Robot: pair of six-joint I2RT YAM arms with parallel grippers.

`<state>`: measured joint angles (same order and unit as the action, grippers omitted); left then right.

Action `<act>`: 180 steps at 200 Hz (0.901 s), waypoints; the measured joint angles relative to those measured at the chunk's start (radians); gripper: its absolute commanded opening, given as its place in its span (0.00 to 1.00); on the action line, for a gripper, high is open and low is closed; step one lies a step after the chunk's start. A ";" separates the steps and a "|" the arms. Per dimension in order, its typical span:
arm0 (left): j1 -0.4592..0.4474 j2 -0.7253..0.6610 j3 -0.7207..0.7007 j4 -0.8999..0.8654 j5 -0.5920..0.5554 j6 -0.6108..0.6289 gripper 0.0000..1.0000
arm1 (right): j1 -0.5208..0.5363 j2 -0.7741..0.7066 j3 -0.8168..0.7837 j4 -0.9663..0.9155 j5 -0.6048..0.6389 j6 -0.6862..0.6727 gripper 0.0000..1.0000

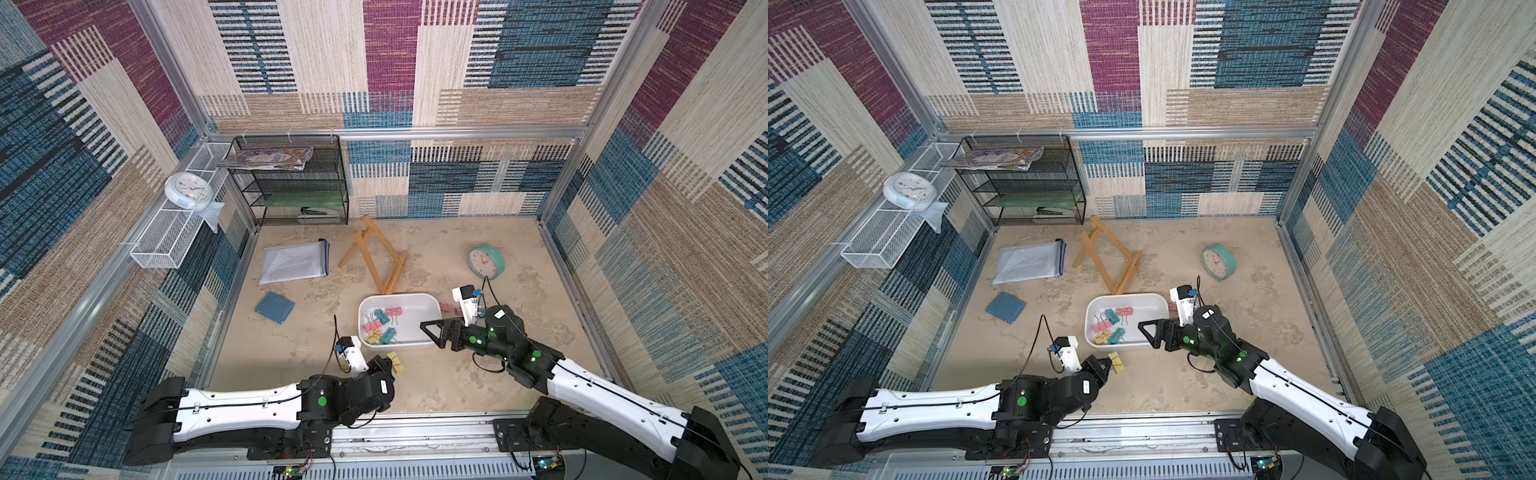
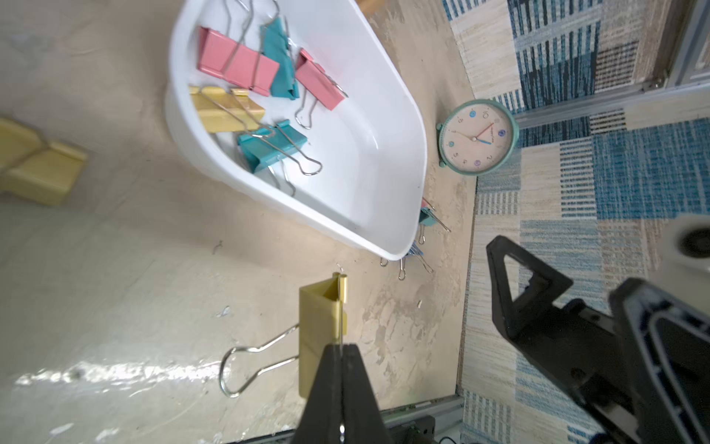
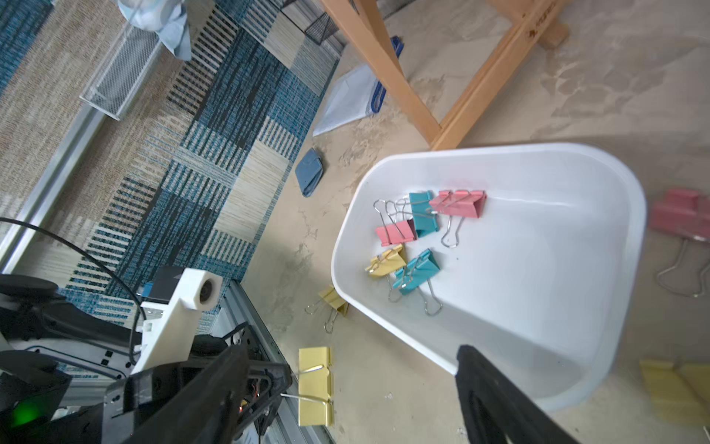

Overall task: Take out the binder clips from the storage box
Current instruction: Place the binder clip at the center of the board.

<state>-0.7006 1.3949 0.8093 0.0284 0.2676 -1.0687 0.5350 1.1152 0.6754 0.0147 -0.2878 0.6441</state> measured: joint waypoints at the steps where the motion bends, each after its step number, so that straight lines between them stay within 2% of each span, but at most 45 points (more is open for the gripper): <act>1: -0.002 -0.005 -0.002 0.000 -0.002 -0.003 0.00 | 0.000 -0.003 -0.002 0.002 0.000 0.004 0.99; 20: -0.051 -0.101 -0.063 -0.005 -0.081 -0.061 0.00 | -0.003 -0.070 -0.064 0.060 0.023 0.084 1.00; 42: -0.146 -0.212 -0.132 -0.023 -0.216 -0.143 0.00 | -0.004 -0.138 -0.145 0.154 0.024 0.151 0.95; 89: -0.346 -0.376 -0.246 -0.094 -0.527 -0.327 0.00 | 0.030 -0.186 -0.162 0.199 -0.011 0.158 0.89; 127: -0.542 -0.417 -0.264 -0.190 -0.741 -0.488 0.00 | 0.155 -0.193 -0.169 0.146 0.030 0.131 0.89; 160: -0.713 -0.407 -0.269 -0.336 -0.944 -0.734 0.00 | 0.266 -0.206 -0.213 0.140 0.109 0.134 0.88; 180: -0.760 -0.348 -0.271 -0.404 -1.011 -0.879 0.00 | 0.303 -0.206 -0.244 0.140 0.150 0.153 0.88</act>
<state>-1.4609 1.0470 0.5381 -0.3759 -0.7429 -1.9472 0.8375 0.9096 0.4313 0.1551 -0.1383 0.7975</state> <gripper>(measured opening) 0.072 0.879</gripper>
